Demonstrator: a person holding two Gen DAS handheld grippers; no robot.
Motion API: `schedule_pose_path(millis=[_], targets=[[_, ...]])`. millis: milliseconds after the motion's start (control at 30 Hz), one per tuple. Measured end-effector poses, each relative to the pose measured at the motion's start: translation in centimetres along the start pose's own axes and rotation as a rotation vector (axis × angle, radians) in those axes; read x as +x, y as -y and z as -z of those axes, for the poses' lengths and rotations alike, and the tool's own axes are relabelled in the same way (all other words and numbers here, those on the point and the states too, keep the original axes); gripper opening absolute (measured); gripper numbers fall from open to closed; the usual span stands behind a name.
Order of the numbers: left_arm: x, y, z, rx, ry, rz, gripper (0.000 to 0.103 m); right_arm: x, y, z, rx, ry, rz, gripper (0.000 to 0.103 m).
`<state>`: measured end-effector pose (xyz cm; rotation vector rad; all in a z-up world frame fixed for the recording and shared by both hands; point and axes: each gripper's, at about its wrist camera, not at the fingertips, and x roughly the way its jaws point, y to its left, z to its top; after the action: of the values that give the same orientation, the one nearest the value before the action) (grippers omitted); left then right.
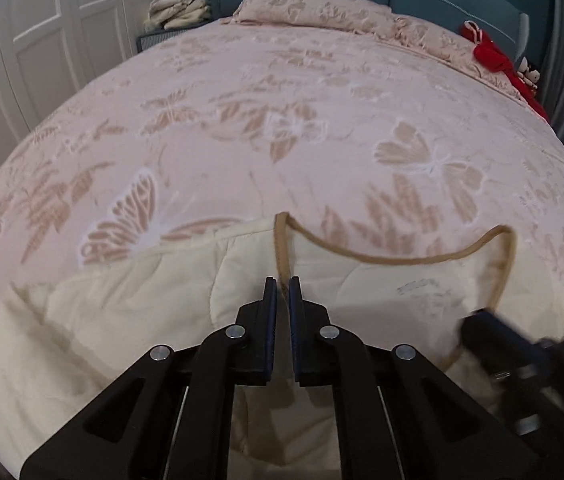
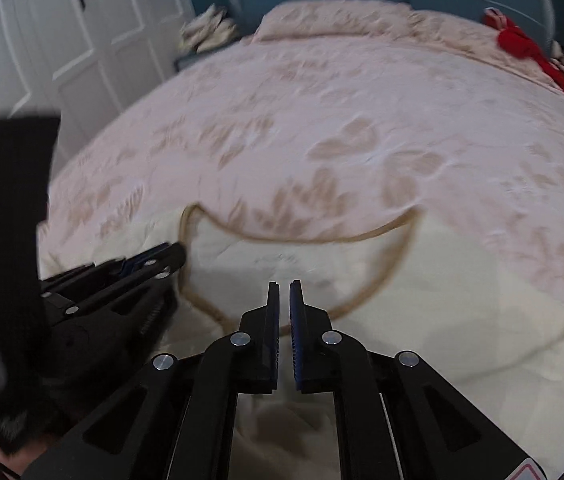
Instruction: Fold large clothes
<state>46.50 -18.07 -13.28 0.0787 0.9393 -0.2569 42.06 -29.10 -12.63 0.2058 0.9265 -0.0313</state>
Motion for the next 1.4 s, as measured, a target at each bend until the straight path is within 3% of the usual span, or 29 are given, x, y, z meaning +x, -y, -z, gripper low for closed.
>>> schedule_pose_path(millis=[133,333,733,867,967,1033,1067,1133,1267,1400], targets=[[0.6,-0.2,0.4,-0.013,0.014,0.015,0.006,2.4,1.1,0.8,0.044,-0.038,0.004,0.001],[1.0,-0.9,1.1,-0.052,0.037,0.053,0.006,2.8,1.9,1.6,0.095,-0.022,-0.029,0.000],[1.5,-0.4,1.3,-0.039,0.054,0.037,0.006,3.3,1.2,1.7,0.067,0.020,0.038,0.000],[1.5,-0.5,1.3,-0.043,0.053,0.041,0.006,2.4,2.4,1.5,0.139,0.065,0.070,0.000],[0.6,-1.6,1.0,-0.094,0.051,0.080,0.007,-0.1,3.3,1.6,0.196,0.108,0.125,0.001],[-1.8,-3.2,1.3,-0.134,0.067,0.024,0.009,-3.8,3.5,2.4,0.196,0.159,0.177,0.009],[-3.3,-3.9,1.6,-0.138,0.085,-0.004,0.015,-5.0,3.5,2.8,0.189,0.169,0.176,0.011],[-6.3,-5.4,2.5,-0.140,0.114,-0.020,0.043,-9.3,3.5,5.0,0.171,0.176,0.148,0.012],[-14.1,-9.5,6.7,-0.135,0.165,-0.028,0.056,-16.2,3.5,10.4,0.173,0.164,0.087,0.039],[-19.9,-13.2,12.3,-0.149,0.129,-0.044,0.059,-22.4,2.4,17.1,0.147,0.145,0.100,0.048]])
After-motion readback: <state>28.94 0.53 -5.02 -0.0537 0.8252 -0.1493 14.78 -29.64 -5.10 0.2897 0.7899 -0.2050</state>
